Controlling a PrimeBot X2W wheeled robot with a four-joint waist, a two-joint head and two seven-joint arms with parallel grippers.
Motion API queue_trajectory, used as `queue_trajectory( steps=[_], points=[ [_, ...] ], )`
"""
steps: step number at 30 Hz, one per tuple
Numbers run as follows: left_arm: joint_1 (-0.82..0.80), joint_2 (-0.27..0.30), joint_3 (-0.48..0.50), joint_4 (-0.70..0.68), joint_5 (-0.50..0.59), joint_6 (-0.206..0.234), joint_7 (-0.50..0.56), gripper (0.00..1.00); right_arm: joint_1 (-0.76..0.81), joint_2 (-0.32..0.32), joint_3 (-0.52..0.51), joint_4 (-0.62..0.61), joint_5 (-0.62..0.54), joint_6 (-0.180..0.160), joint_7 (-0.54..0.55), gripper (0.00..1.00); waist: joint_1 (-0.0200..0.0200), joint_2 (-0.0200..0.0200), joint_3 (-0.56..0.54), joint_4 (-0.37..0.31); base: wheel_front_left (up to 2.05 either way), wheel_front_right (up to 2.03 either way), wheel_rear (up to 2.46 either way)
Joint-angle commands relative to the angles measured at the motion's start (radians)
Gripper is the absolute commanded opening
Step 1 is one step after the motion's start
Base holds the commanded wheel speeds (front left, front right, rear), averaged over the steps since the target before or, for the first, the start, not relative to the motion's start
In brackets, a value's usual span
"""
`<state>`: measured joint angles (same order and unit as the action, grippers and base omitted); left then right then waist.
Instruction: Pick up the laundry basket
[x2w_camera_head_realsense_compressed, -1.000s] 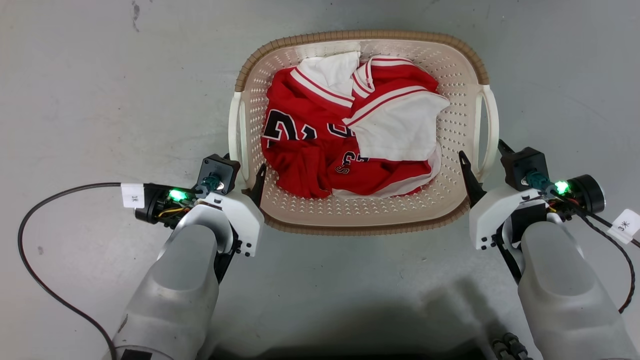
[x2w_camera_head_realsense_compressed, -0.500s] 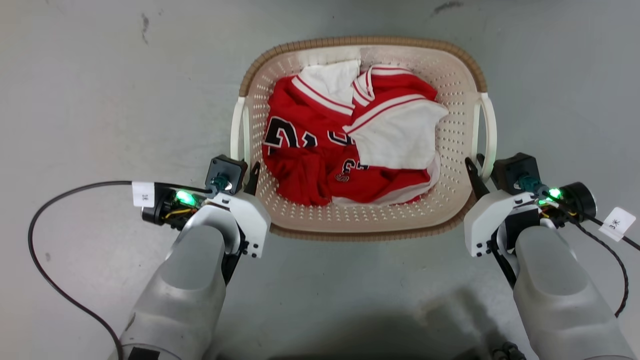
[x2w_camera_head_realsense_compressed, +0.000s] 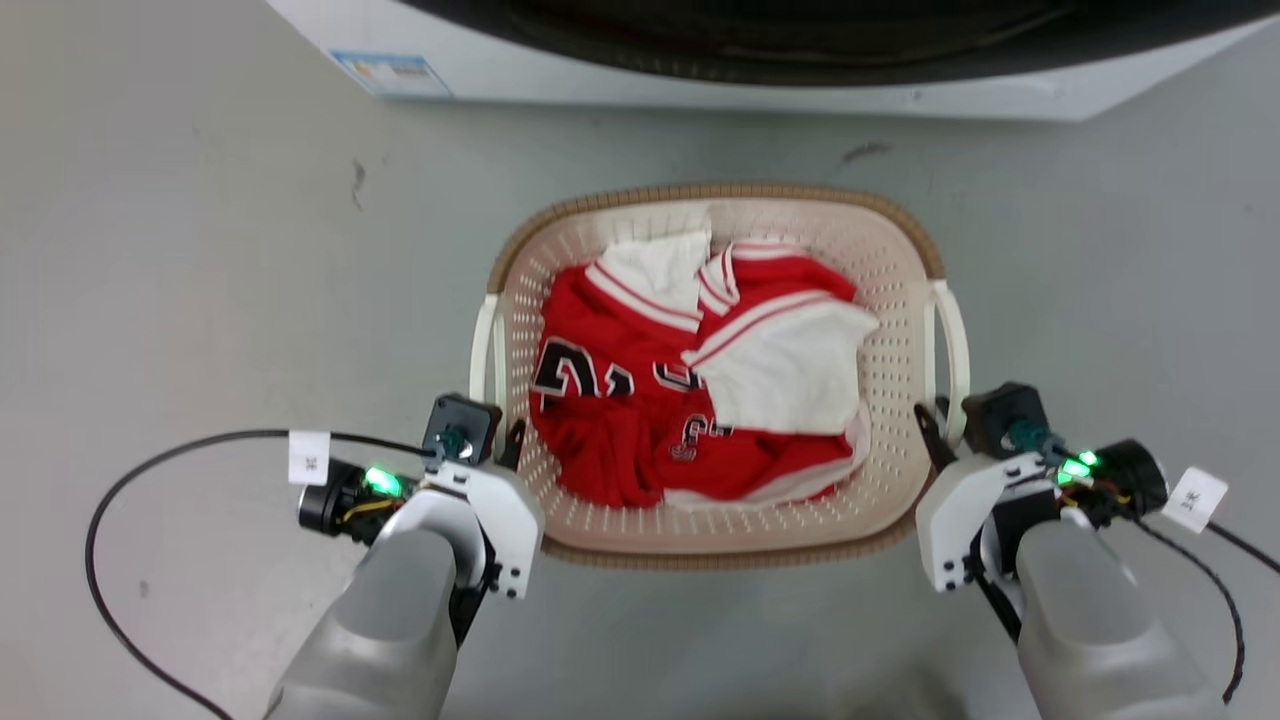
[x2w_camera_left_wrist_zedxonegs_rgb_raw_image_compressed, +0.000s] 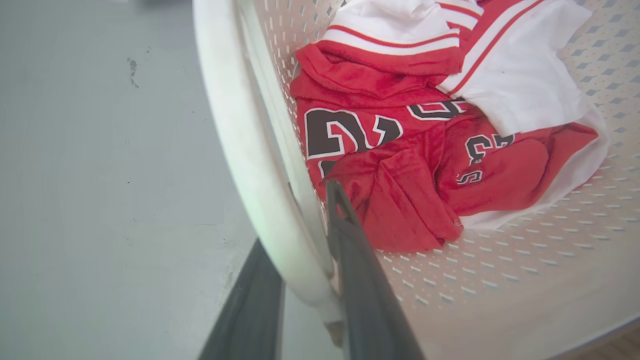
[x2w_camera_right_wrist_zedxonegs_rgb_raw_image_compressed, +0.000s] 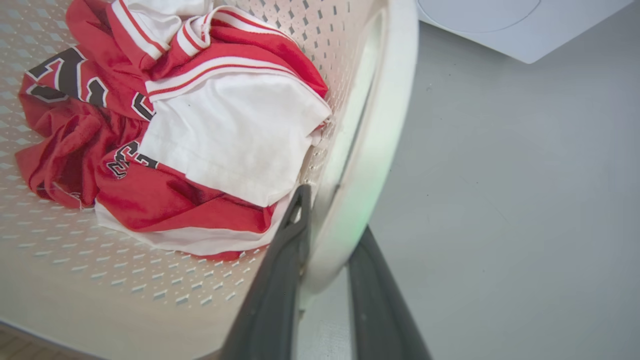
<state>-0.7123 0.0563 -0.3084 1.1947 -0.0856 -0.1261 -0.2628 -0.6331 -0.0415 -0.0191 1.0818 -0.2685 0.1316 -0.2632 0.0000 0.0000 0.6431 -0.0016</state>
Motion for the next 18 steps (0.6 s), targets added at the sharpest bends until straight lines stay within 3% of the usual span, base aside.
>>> queue_trajectory(
  steps=[1, 18],
  points=[
    [0.011, 0.012, -0.005, 0.004, 0.001, -0.005, -0.003, 0.00, 0.010, -0.016, 0.003, 0.004, -0.006, -0.002, -0.002, 0.00, 0.0000, 0.0000, -0.046, 0.003, 0.00, 0.00, 0.00],
    [0.104, 0.000, -0.083, 0.079, -0.072, -0.005, 0.011, 0.00, 0.091, -0.015, 0.069, 0.118, 0.015, -0.001, -0.002, 0.00, 0.0000, 0.0000, -0.304, 0.014, 0.00, 0.00, 0.00]
  ],
)
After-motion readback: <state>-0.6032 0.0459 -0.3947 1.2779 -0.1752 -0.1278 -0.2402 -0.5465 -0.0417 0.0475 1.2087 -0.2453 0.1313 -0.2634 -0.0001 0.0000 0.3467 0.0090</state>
